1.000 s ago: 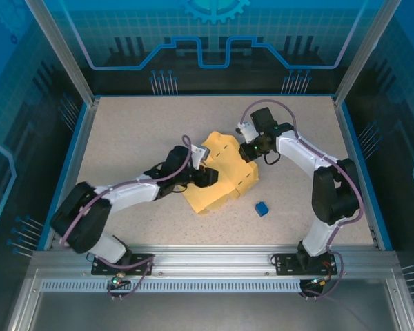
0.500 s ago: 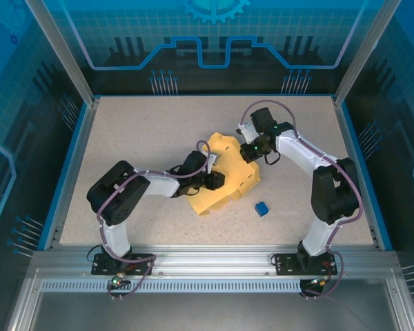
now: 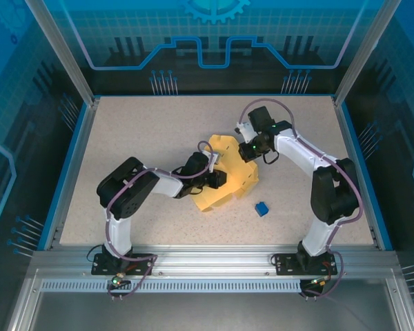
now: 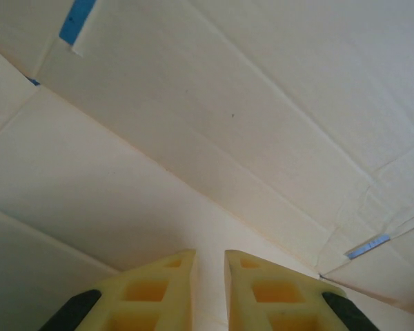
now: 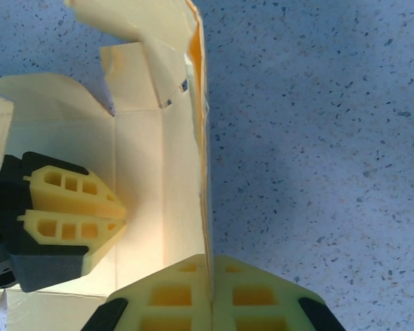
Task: Fold the paper box
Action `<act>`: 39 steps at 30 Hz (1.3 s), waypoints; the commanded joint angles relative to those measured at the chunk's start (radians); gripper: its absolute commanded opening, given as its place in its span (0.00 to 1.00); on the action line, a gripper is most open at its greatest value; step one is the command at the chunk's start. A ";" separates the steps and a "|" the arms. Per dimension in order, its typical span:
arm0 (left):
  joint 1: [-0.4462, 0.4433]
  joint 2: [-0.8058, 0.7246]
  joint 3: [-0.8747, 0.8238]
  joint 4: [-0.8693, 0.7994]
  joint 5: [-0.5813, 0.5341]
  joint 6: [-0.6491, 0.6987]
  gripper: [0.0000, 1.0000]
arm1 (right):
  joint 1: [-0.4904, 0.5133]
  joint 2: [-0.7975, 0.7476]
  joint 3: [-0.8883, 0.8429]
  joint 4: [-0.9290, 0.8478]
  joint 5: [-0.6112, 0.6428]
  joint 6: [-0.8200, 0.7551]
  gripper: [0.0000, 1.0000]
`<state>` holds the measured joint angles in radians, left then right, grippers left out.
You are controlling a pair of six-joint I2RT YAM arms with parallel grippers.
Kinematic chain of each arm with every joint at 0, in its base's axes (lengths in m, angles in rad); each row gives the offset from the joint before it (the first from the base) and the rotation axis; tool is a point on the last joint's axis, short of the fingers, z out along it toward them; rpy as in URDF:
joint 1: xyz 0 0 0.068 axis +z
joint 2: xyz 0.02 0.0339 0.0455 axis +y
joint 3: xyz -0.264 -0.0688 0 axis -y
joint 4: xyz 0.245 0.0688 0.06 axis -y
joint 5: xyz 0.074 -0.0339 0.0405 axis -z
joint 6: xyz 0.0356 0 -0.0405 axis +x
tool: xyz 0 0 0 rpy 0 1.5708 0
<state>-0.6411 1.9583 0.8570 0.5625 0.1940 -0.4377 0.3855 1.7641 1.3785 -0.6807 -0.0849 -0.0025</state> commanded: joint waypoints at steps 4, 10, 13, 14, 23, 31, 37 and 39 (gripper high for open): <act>-0.013 0.066 0.001 0.007 -0.012 -0.040 0.18 | 0.104 0.004 0.024 -0.009 0.069 0.073 0.05; -0.014 0.080 -0.008 0.044 -0.011 -0.052 0.19 | 0.182 0.005 0.004 0.013 0.144 0.115 0.05; -0.014 0.085 -0.014 0.063 -0.010 -0.056 0.19 | 0.213 0.008 -0.007 0.025 0.189 0.132 0.05; -0.014 0.085 -0.017 0.070 -0.011 -0.058 0.19 | 0.220 0.009 -0.013 0.032 0.196 0.139 0.05; -0.014 0.068 -0.047 0.110 -0.019 -0.066 0.21 | 0.233 0.014 -0.009 0.035 0.270 0.135 0.05; -0.007 0.001 -0.094 0.149 -0.037 -0.084 0.28 | 0.258 0.010 0.021 0.003 0.544 0.048 0.05; 0.018 -0.083 -0.146 0.170 -0.031 -0.096 0.38 | 0.300 0.015 0.021 0.027 0.746 -0.009 0.04; 0.031 -0.121 -0.174 0.170 -0.035 -0.097 0.42 | 0.316 0.022 0.011 0.052 0.813 -0.036 0.04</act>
<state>-0.6300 1.8961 0.7216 0.7464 0.1719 -0.5247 0.6754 1.7679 1.3922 -0.6621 0.5636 0.0154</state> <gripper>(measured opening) 0.407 0.051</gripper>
